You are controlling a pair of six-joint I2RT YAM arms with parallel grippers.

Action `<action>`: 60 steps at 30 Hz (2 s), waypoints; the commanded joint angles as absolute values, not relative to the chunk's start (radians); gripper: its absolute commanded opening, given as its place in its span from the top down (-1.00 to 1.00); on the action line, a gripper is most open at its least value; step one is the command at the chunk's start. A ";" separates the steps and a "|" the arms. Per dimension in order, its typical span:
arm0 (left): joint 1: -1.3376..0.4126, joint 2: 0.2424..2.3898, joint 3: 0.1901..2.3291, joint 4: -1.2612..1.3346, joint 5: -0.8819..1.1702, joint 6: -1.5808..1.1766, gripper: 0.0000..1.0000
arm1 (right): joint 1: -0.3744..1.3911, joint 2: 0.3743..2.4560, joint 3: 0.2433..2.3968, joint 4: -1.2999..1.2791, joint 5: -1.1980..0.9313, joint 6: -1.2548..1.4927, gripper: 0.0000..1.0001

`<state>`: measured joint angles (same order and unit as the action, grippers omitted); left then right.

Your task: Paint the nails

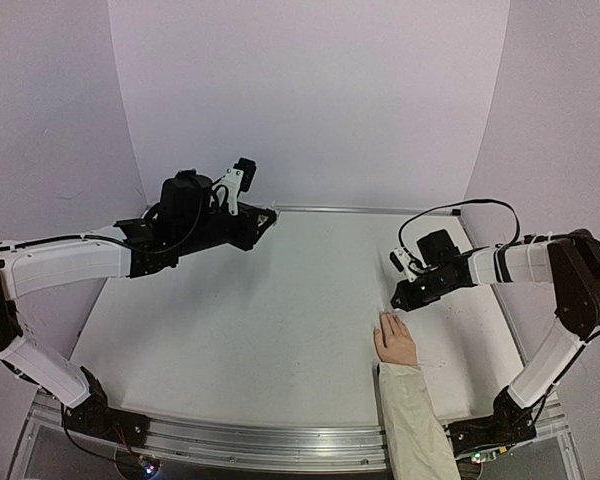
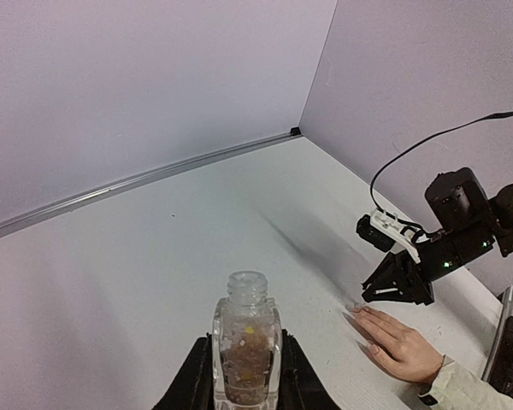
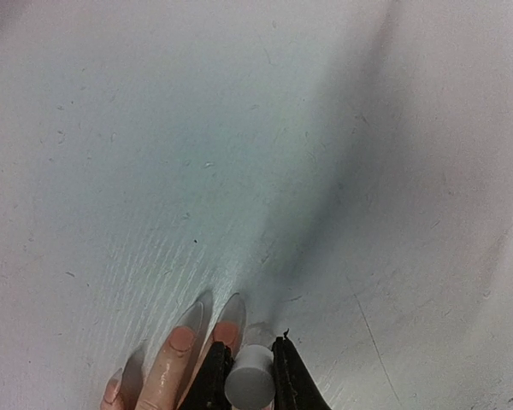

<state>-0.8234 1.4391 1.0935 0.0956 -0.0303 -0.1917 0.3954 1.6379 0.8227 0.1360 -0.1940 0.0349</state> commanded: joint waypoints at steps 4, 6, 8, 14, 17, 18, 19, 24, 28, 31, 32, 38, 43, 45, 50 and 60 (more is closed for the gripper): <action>-0.818 1.401 1.110 0.127 -0.048 -0.193 1.00 | 0.404 1.659 0.863 0.124 -0.185 0.048 1.00; -0.818 1.401 1.109 0.127 -0.049 -0.193 1.00 | 0.406 1.664 0.866 0.124 -0.182 0.049 1.00; -0.818 1.401 1.110 0.127 -0.049 -0.192 1.00 | 0.407 1.667 0.869 0.126 -0.178 0.050 1.00; -0.818 1.401 1.110 0.127 -0.051 -0.192 1.00 | 0.407 1.666 0.873 0.126 -0.159 0.054 1.00; -0.818 1.402 1.110 0.127 -0.051 -0.192 1.00 | 0.406 1.662 0.882 0.125 -0.147 0.059 1.00; -0.818 1.403 1.110 0.127 -0.051 -0.192 1.00 | 0.408 1.659 0.885 0.125 -0.145 0.063 1.00; -0.818 1.404 1.110 0.127 -0.051 -0.191 1.00 | 0.407 1.656 0.886 0.124 -0.145 0.066 1.00; -0.818 1.404 1.109 0.128 -0.046 -0.193 1.00 | 0.408 1.619 0.880 0.121 -0.148 0.069 1.00; -0.818 1.402 1.106 0.129 -0.048 -0.196 1.00 | 0.408 1.590 0.869 0.080 -0.158 0.060 1.00; -0.818 1.401 1.105 0.128 -0.051 -0.196 1.00 | 0.409 1.565 0.852 0.054 -0.162 0.060 1.00; -0.818 1.400 1.103 0.129 -0.053 -0.198 1.00 | 0.409 1.552 0.845 0.050 -0.164 0.061 1.00; -0.817 1.401 1.102 0.129 -0.046 -0.206 1.00 | 0.414 1.523 0.819 0.036 -0.173 0.068 1.00; -0.818 1.403 1.107 0.129 -0.042 -0.206 1.00 | 0.418 1.556 0.831 0.041 -0.182 0.069 1.00; -0.818 1.404 1.107 0.129 -0.041 -0.203 1.00 | 0.419 1.566 0.841 0.041 -0.176 0.072 1.00; -0.818 1.400 1.107 0.129 -0.046 -0.201 1.00 | 0.420 1.577 0.841 0.049 -0.162 0.072 1.00; -0.818 1.396 1.105 0.129 -0.047 -0.199 1.00 | 0.419 1.598 0.839 0.064 -0.159 0.077 1.00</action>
<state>-0.8227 1.4391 1.0912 0.0956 -0.0311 -0.1925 0.4114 1.5806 0.8268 0.0753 -0.1646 0.0643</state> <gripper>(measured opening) 0.213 0.162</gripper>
